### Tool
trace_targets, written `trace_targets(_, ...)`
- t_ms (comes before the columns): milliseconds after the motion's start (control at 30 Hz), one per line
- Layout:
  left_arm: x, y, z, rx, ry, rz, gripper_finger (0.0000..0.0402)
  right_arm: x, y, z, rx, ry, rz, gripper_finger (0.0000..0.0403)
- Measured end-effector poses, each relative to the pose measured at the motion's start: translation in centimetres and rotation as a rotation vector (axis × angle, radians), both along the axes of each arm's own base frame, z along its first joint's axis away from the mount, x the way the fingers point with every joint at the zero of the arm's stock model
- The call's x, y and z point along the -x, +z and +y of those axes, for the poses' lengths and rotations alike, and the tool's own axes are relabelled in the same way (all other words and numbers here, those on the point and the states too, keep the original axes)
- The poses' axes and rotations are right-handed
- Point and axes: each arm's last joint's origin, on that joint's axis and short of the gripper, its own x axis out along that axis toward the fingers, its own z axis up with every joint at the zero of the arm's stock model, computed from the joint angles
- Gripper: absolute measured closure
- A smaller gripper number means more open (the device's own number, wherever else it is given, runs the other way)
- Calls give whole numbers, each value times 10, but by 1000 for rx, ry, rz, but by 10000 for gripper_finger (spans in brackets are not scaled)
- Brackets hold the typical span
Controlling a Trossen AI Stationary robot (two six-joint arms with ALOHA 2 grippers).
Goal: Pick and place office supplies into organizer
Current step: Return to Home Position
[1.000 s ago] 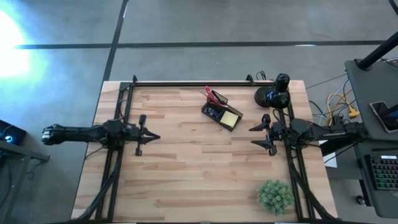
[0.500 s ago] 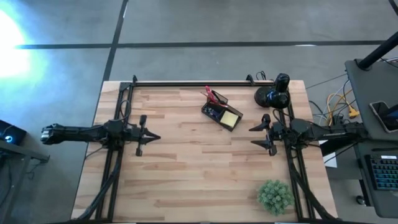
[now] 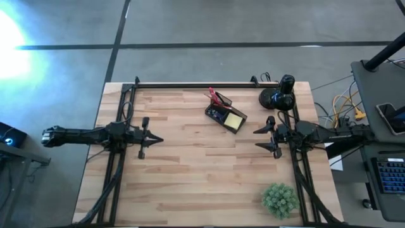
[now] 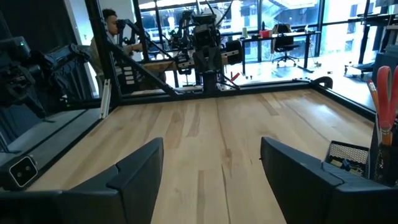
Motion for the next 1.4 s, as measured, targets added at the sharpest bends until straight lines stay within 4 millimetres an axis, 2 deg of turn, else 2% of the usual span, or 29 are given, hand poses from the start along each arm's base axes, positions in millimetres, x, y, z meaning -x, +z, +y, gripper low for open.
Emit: trace_targets(1400,0,0,0,0,0,0,402,0,0,0,0,0,0,146)
